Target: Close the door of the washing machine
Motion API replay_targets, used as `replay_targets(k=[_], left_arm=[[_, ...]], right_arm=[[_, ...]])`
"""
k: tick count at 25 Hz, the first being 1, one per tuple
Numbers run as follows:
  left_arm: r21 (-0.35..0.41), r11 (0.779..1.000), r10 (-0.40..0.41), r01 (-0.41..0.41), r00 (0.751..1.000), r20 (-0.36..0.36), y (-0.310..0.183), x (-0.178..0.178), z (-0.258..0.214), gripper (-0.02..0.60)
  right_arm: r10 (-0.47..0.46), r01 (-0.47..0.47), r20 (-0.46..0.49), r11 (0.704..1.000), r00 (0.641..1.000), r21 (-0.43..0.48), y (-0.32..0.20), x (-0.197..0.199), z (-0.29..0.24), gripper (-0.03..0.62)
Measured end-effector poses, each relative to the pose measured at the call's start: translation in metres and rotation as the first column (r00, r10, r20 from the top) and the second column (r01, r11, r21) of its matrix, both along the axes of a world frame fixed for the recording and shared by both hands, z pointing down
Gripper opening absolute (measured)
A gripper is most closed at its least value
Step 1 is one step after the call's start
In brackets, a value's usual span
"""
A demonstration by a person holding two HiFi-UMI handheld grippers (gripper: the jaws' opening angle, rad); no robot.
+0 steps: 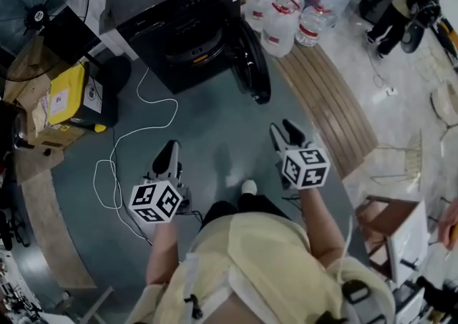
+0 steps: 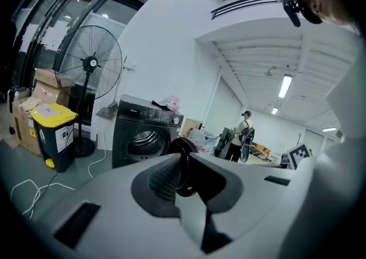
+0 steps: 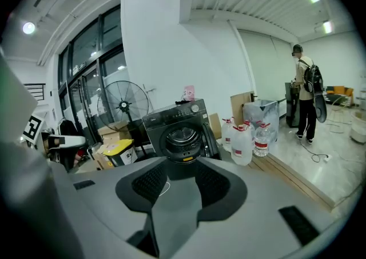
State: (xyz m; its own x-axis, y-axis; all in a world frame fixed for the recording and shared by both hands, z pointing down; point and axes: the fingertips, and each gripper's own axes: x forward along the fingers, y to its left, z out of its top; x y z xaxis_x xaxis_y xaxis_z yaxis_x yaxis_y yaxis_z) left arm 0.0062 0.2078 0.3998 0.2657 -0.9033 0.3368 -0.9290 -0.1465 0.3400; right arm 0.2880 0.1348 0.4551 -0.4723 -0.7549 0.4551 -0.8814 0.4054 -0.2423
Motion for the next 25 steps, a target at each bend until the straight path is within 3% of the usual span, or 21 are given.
replay_targets(k=[4,12,16,25], left_arm=[[-0.018,1.0,-0.005,0.004,0.998,-0.055,-0.023,-0.003,0.001,0.043],[-0.062,0.997,0.035,-0.036,0.999,-0.023,-0.087,-0.035,0.023,0.043],[-0.069,0.992,0.106,-0.105,0.994,0.013,-0.125,-0.042,0.028,0.043],[-0.126,0.958,0.262,-0.259,0.965,0.006,-0.195,-0.057,0.061,0.043]], right_arm=[[0.009,-0.009,-0.005,1.0,1.0,-0.025,-0.023,-0.002,0.013,0.133],[0.04,-0.043,-0.034,0.997,0.999,-0.068,-0.07,-0.029,0.03,0.133],[0.082,-0.085,-0.053,0.995,0.995,-0.058,-0.094,-0.038,0.029,0.133],[0.195,-0.204,-0.104,0.975,0.975,-0.088,-0.142,-0.054,0.054,0.133]])
